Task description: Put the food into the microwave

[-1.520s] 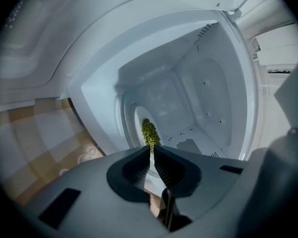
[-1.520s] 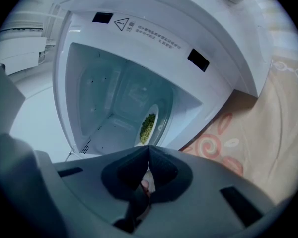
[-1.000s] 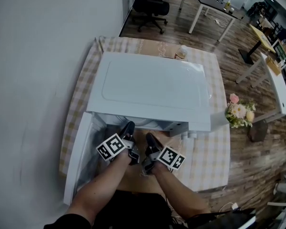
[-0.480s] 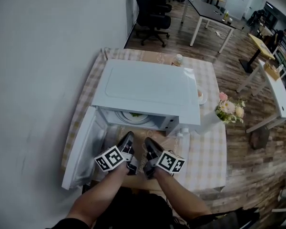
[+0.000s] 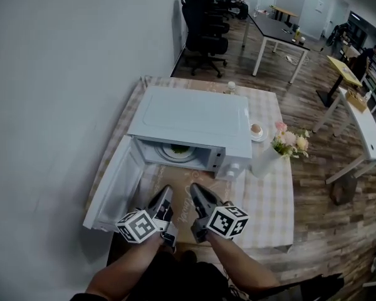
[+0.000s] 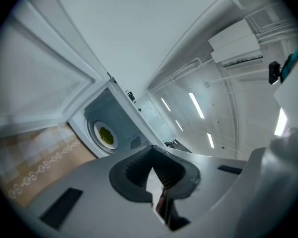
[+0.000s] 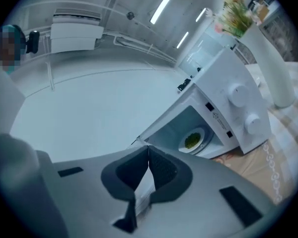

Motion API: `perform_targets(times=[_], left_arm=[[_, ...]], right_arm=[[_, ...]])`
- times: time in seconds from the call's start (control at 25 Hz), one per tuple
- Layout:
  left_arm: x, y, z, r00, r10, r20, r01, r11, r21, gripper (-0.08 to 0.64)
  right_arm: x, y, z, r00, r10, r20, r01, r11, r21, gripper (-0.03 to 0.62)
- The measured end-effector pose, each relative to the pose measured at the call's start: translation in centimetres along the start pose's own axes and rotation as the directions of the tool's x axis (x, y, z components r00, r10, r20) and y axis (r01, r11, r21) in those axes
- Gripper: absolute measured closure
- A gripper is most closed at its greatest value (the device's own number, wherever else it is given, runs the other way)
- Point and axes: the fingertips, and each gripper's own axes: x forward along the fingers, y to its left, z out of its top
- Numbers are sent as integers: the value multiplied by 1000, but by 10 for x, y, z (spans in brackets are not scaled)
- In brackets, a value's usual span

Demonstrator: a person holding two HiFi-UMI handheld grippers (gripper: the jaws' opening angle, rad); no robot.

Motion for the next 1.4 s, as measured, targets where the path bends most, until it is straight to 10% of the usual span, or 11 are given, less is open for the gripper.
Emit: perform_targets(times=[0.32, 0.76, 1.0, 1.16, 1.4], left_arm=[[-46, -48, 20, 1000, 30, 2, -30, 978, 208, 551], [-104, -93, 64, 998, 64, 7, -55, 784, 619, 552], [-142, -88, 89, 998, 61, 5, -48, 745, 666, 552], [-168, -84, 106, 993, 95, 69, -115, 658, 744, 552], [-195, -81, 109, 999, 35, 12, -33, 698, 715, 552]], right_arm=[[-28, 47, 11, 999, 13, -53, -23, 978, -207, 583], [-36, 128, 28, 998, 58, -5, -56, 923, -380, 583], [-34, 153, 15, 999, 10, 41, 8, 910, -414, 583], [-40, 167, 9, 996, -55, 71, 82, 877, -474, 583], [-52, 199, 1, 987, -103, 125, 152, 858, -490, 583]])
